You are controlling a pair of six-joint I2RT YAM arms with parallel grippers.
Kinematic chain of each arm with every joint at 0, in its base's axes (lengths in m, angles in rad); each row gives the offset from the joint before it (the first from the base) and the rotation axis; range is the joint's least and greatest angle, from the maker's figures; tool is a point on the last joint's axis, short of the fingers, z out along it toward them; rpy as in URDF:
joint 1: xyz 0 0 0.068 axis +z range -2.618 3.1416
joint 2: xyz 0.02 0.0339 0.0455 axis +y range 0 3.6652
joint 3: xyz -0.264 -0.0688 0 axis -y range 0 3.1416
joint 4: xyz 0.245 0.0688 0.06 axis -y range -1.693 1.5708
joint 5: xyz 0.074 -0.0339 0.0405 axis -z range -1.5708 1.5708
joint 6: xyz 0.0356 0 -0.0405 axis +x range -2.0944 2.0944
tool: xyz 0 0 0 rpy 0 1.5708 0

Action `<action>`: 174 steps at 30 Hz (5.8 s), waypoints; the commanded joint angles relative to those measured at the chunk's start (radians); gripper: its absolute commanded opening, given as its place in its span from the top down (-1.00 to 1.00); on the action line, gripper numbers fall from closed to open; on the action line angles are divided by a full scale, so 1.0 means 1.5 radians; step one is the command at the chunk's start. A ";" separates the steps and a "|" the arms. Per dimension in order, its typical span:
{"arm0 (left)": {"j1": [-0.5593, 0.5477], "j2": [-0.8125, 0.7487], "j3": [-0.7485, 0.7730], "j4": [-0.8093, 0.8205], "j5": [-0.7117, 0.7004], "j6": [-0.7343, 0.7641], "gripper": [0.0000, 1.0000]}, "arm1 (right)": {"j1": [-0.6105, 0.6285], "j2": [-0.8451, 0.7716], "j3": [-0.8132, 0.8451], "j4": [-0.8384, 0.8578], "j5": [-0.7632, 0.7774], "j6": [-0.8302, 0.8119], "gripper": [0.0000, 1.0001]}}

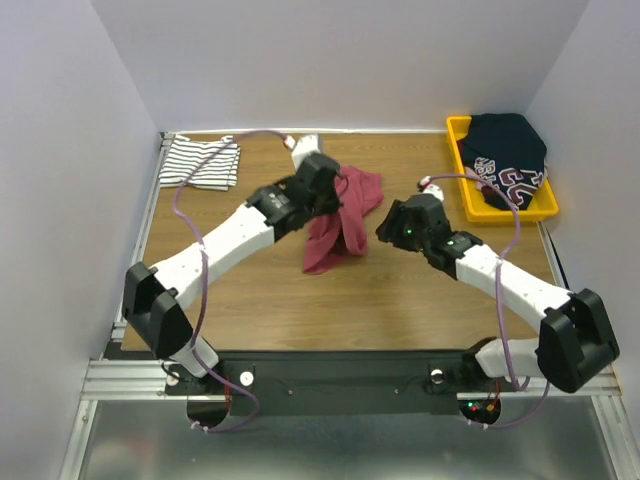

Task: Fold and stack the tank tops
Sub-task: Flatten the tank top out

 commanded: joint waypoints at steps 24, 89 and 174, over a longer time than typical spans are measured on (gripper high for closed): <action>0.076 0.020 0.317 -0.029 0.029 0.015 1.00 | -0.025 0.147 -0.182 0.454 -0.121 0.092 -0.10; 0.022 0.132 0.541 0.004 0.066 -0.100 1.00 | 0.111 0.394 -0.242 1.108 0.088 0.198 -0.18; 0.415 -0.112 0.112 0.304 0.345 -0.191 1.00 | -0.109 0.166 0.707 -0.230 0.165 -0.356 0.99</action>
